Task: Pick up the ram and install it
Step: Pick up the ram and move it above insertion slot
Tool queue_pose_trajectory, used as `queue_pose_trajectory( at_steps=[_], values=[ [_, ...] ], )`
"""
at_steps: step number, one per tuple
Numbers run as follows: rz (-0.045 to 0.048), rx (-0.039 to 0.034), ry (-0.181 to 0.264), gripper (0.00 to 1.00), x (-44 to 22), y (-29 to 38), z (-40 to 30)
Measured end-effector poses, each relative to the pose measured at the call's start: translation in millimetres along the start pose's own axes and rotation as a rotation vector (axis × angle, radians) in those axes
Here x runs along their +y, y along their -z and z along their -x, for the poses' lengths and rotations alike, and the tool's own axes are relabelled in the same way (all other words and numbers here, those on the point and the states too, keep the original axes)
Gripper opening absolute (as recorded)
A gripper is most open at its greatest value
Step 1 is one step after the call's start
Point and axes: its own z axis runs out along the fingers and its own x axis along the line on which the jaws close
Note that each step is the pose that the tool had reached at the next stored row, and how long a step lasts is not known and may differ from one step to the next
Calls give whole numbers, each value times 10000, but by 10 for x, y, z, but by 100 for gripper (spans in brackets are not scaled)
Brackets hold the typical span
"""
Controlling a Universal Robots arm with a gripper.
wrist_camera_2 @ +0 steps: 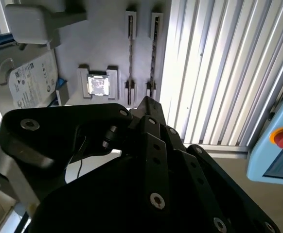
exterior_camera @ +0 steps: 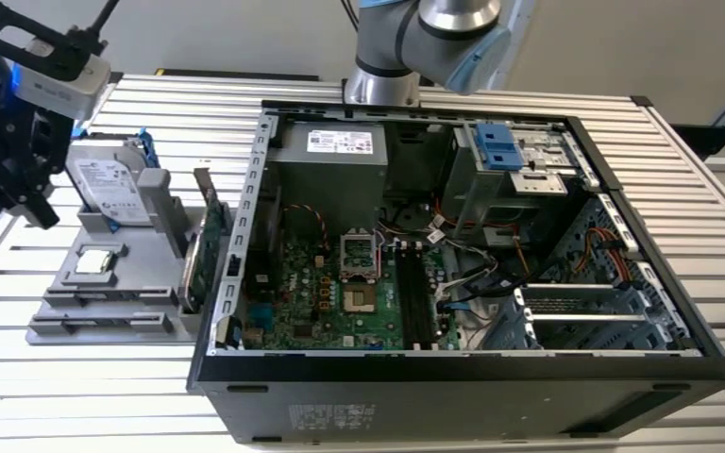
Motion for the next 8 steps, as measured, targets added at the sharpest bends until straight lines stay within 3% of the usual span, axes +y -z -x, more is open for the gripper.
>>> queue_pose_trajectory(
  at_steps=[3,8],
  values=[
    [-58,-25,252,0,-1,-2,0],
    [-77,-16,789,0,0,0,-1]
  ],
)
